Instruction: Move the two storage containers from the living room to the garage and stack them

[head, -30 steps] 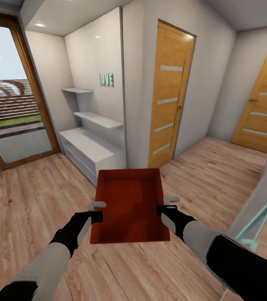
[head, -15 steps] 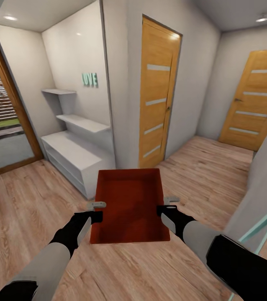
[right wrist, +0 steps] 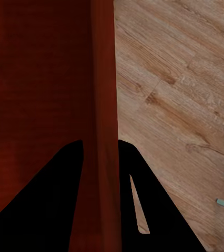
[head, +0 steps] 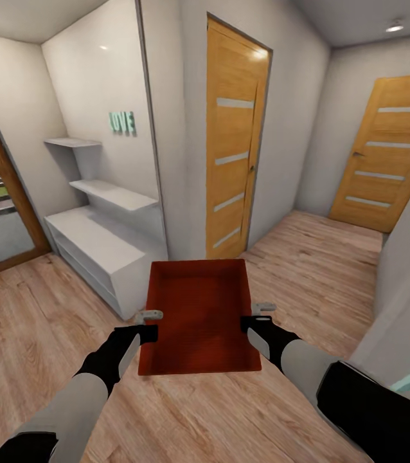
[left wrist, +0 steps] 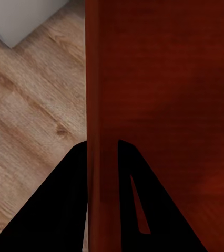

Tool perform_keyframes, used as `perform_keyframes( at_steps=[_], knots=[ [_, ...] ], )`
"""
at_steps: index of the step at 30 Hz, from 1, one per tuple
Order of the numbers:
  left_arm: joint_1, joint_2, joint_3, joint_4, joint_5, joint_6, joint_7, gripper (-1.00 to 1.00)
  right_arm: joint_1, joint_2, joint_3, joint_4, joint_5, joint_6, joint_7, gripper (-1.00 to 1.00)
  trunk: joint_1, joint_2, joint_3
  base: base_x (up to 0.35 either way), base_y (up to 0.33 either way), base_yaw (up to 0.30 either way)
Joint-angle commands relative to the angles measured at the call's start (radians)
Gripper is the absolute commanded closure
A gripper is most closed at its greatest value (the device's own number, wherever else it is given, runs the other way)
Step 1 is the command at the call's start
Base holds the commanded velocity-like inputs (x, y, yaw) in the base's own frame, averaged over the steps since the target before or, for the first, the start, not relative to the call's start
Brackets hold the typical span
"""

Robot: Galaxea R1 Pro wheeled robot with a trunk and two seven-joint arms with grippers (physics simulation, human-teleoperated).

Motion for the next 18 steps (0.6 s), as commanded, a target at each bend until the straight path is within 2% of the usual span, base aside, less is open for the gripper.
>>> perform_keyframes(
  at_steps=[1,12,18],
  knots=[
    [0.000,0.004,-0.002,0.001,0.013,0.005,0.009,1.00,-0.001,-0.014,-0.006,-0.006,0.008,-0.041,-0.004,1.00,0.001,-0.002,-0.002,0.322,0.000,0.000],
    [0.000,0.004,-0.002,0.001,0.013,0.005,0.009,1.00,-0.001,-0.014,-0.007,-0.006,0.008,-0.041,-0.004,1.00,0.001,-0.002,-0.002,0.322,0.000,-0.002],
    [0.000,0.004,-0.002,0.001,0.012,0.005,0.009,1.00,-0.001,-0.013,-0.006,-0.006,0.008,-0.041,-0.004,1.00,0.001,-0.002,-0.002,0.322,0.000,-0.203]
  ],
)
